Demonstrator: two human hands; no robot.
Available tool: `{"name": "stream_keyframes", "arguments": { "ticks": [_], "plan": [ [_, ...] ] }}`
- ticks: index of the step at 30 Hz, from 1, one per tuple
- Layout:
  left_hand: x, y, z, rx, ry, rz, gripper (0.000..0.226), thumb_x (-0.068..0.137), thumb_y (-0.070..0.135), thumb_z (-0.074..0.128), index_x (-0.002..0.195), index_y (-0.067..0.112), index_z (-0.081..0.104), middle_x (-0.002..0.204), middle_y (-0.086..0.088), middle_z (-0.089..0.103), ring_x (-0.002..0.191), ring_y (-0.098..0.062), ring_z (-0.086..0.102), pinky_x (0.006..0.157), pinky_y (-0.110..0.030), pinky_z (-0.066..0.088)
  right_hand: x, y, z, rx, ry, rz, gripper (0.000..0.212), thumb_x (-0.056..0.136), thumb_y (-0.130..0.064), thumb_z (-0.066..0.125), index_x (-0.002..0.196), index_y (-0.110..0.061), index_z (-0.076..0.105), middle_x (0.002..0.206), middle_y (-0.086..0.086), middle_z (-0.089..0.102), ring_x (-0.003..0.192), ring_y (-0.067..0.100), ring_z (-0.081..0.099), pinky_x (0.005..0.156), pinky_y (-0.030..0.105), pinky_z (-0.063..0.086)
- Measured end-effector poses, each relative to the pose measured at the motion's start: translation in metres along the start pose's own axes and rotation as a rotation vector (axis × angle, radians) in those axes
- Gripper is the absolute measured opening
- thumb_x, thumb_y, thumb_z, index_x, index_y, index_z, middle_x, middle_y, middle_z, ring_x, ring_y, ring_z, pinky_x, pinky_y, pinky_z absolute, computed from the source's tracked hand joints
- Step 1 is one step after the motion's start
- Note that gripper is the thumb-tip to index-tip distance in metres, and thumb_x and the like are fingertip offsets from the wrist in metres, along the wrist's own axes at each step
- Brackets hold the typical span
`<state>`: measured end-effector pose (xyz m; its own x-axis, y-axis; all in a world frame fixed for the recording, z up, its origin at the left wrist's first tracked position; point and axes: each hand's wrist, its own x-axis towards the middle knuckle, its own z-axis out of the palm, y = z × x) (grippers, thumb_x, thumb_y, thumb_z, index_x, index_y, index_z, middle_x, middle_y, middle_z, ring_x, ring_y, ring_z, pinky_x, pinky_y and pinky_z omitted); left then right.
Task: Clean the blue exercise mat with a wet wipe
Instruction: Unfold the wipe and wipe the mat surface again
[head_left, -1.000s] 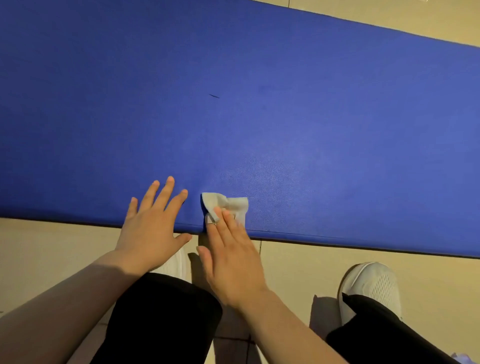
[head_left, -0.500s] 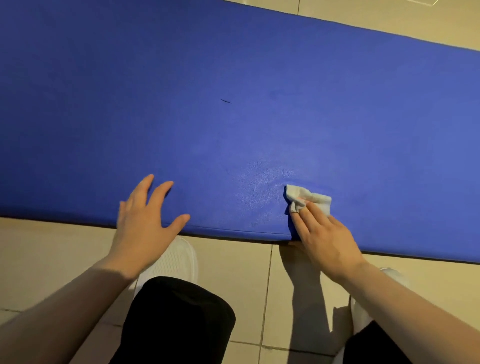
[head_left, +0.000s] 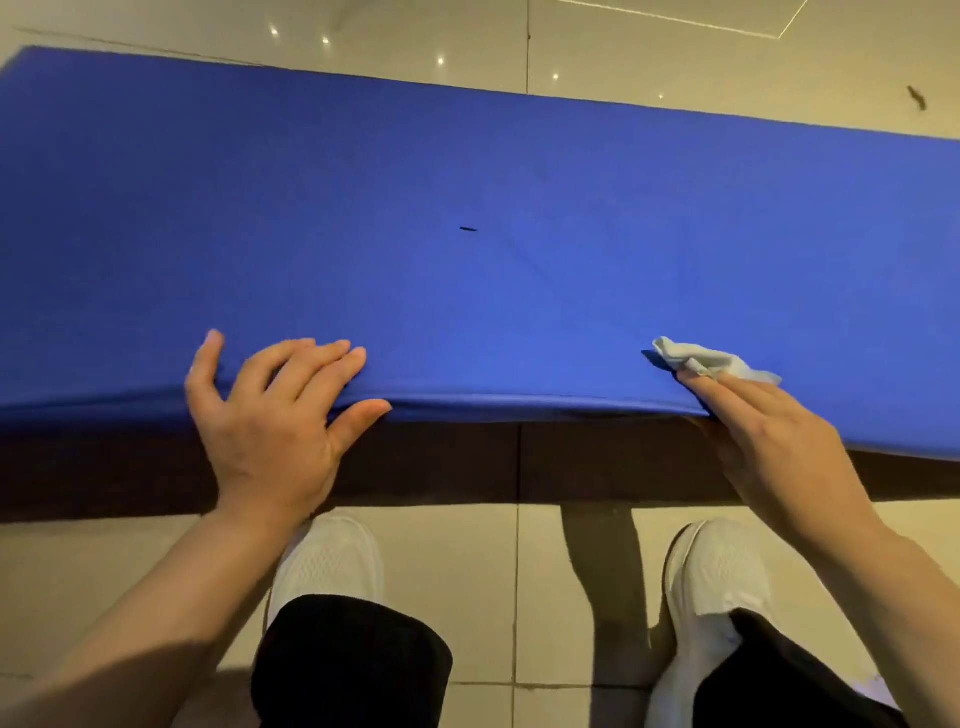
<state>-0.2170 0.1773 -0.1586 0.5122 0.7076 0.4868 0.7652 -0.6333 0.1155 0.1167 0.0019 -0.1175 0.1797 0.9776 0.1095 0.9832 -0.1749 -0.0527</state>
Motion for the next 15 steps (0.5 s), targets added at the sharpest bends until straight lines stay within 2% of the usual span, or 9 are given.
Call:
{"name": "stream_keyframes", "arguments": {
  "ticks": [2, 4, 6, 8, 9, 11, 12, 13, 15],
  "plan": [
    [0.017, 0.028, 0.004, -0.027, 0.059, 0.083, 0.048, 0.101, 0.051, 0.043, 0.107, 0.016, 0.074, 0.107, 0.0, 0.073, 0.098, -0.025, 0.066, 0.101, -0.047, 0.03, -0.01, 0.023, -0.004, 0.014, -0.005, 0.09, 0.051, 0.077, 0.009, 0.073, 0.125, -0.004, 0.064, 0.115, 0.014, 0.07, 0.09, 0.04, 0.068, 0.058, 0.043, 0.056],
    [0.021, 0.054, 0.014, -0.141, 0.055, 0.142, 0.042, 0.103, 0.04, 0.044, 0.093, 0.015, 0.076, 0.095, -0.001, 0.073, 0.088, -0.025, 0.069, 0.087, -0.039, 0.039, -0.026, 0.043, 0.002, 0.027, -0.055, 0.143, 0.049, 0.08, 0.01, 0.069, 0.126, -0.006, 0.064, 0.119, 0.01, 0.069, 0.095, 0.038, 0.068, 0.06, 0.04, 0.055],
    [0.013, 0.072, 0.029, -0.225, -0.051, 0.232, 0.041, 0.102, 0.032, 0.044, 0.079, 0.013, 0.073, 0.083, -0.002, 0.071, 0.075, -0.024, 0.068, 0.07, -0.035, 0.044, -0.041, 0.059, 0.016, 0.063, -0.142, 0.187, 0.045, 0.086, 0.007, 0.064, 0.128, -0.007, 0.063, 0.122, 0.007, 0.067, 0.1, 0.036, 0.066, 0.064, 0.039, 0.054],
    [-0.002, 0.076, 0.05, -0.189, -0.214, 0.326, 0.029, 0.094, 0.033, 0.054, 0.085, 0.014, 0.074, 0.09, -0.002, 0.072, 0.079, -0.023, 0.07, 0.064, -0.034, 0.051, -0.052, 0.071, 0.034, 0.077, -0.232, 0.245, 0.042, 0.091, 0.0, 0.061, 0.132, -0.009, 0.06, 0.124, 0.006, 0.066, 0.103, 0.036, 0.064, 0.069, 0.039, 0.054],
    [-0.01, 0.074, 0.06, -0.153, -0.305, 0.358, 0.022, 0.087, 0.034, 0.067, 0.095, 0.016, 0.075, 0.098, -0.003, 0.072, 0.085, -0.023, 0.071, 0.065, -0.036, 0.054, -0.058, 0.075, 0.043, 0.083, -0.274, 0.267, 0.041, 0.093, -0.003, 0.06, 0.133, -0.01, 0.059, 0.124, 0.006, 0.065, 0.103, 0.035, 0.064, 0.07, 0.038, 0.054],
    [-0.02, 0.068, 0.075, -0.067, -0.525, 0.378, 0.062, 0.056, 0.038, 0.093, 0.11, 0.015, 0.073, 0.112, -0.009, 0.07, 0.095, -0.026, 0.07, 0.068, -0.044, 0.057, -0.065, 0.08, 0.057, 0.108, -0.321, 0.307, 0.039, 0.096, -0.006, 0.057, 0.134, -0.011, 0.058, 0.125, 0.006, 0.064, 0.103, 0.034, 0.063, 0.071, 0.039, 0.053],
    [-0.021, 0.063, 0.079, -0.016, -0.618, 0.348, 0.081, 0.044, 0.037, 0.097, 0.116, 0.014, 0.071, 0.118, -0.014, 0.067, 0.101, -0.029, 0.069, 0.071, -0.05, 0.056, -0.067, 0.081, 0.063, 0.125, -0.32, 0.331, 0.038, 0.096, -0.006, 0.056, 0.135, -0.011, 0.058, 0.126, 0.006, 0.064, 0.104, 0.034, 0.063, 0.072, 0.039, 0.053],
    [-0.02, 0.056, 0.082, 0.049, -0.672, 0.305, 0.092, 0.041, 0.036, 0.098, 0.124, 0.015, 0.067, 0.127, -0.017, 0.062, 0.109, -0.033, 0.065, 0.075, -0.057, 0.053, -0.068, 0.081, 0.067, 0.143, -0.318, 0.352, 0.038, 0.097, -0.006, 0.055, 0.135, -0.011, 0.058, 0.127, 0.006, 0.063, 0.105, 0.035, 0.062, 0.074, 0.04, 0.053],
    [-0.014, 0.04, 0.083, 0.147, -0.728, 0.228, 0.1, 0.053, 0.031, 0.095, 0.142, 0.02, 0.051, 0.142, -0.022, 0.049, 0.126, -0.041, 0.052, 0.083, -0.064, 0.047, -0.069, 0.079, 0.073, 0.166, -0.323, 0.374, 0.038, 0.097, -0.007, 0.056, 0.135, -0.01, 0.058, 0.129, 0.006, 0.063, 0.108, 0.035, 0.062, 0.078, 0.041, 0.053]
  ]
}}
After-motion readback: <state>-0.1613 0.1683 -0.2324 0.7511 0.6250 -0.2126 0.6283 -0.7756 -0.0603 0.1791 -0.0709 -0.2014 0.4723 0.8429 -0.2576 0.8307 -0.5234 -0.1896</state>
